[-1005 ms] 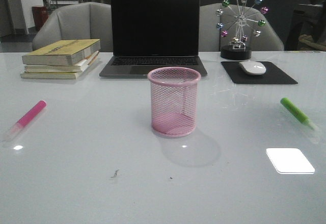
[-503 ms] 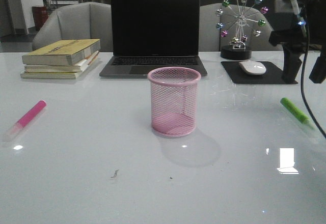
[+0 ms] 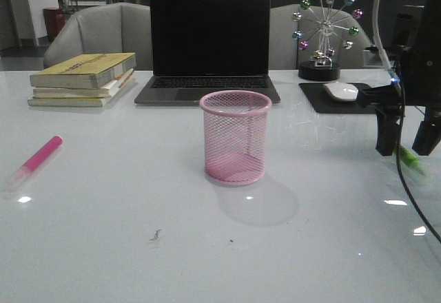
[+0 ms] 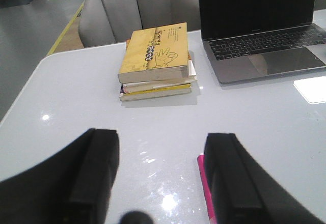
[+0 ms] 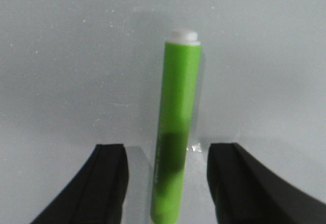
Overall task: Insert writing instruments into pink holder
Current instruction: 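Lower the right gripper onto the lime-green marker and close on it, then lift the green marker and carry it over the pink mesh holder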
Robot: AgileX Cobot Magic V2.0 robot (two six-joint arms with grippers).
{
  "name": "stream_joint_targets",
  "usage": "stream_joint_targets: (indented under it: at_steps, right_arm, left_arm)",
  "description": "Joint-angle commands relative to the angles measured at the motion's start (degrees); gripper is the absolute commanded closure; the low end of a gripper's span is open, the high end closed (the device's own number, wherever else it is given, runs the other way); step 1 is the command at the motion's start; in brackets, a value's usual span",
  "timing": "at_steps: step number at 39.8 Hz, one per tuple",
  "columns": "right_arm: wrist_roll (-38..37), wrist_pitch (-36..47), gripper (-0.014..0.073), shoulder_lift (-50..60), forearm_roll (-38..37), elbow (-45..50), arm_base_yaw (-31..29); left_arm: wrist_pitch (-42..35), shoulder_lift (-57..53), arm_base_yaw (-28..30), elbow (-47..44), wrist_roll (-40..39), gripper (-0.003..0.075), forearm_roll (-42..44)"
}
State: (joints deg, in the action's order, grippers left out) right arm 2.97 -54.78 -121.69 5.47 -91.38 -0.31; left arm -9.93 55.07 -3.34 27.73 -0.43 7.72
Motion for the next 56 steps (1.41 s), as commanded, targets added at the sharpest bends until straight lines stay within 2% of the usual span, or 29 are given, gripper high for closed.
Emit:
stream_joint_targets:
  at_steps: [1,12,15,22,25,35,50,56]
  right_arm:
    - [0.40,1.06,0.0125,2.59,0.30,-1.69,-0.37]
    - [0.40,1.68,0.0144,1.45,0.30,-1.69,-0.37]
    - [0.40,1.68,0.0238,1.03,0.30,-1.69,-0.37]
    - [0.40,1.86,0.0573,0.39,0.30,-1.69,-0.37]
    - [0.40,2.23,0.0552,0.33,0.30,-1.69,-0.37]
    - [0.50,6.14,0.0564,4.05,1.43,-1.99,1.48]
    - [1.31,20.95,0.0564,18.27,1.37,-1.70,10.76]
    - [1.31,28.36,0.0564,22.10,1.37,2.08,15.03]
  left_arm:
    - [-4.80,-0.45,0.18,2.19,-0.41,0.0283,-0.66]
    - [-4.80,-0.45,0.18,2.19,-0.41,0.0283,-0.66]
    - [-4.80,-0.45,0.18,2.19,-0.41,0.0283,-0.66]
    - [-4.80,-0.45,0.18,2.19,-0.41,0.0283,-0.66]
    - [-4.80,-0.45,0.18,2.19,-0.41,0.0283,-0.66]
    - [-4.80,-0.45,0.18,2.19,-0.41,0.0283,-0.66]
    - [-4.80,-0.45,0.18,2.19,-0.41,0.0283,-0.66]
    - [-4.80,-0.45,0.18,2.19,-0.41,0.0283,-0.66]
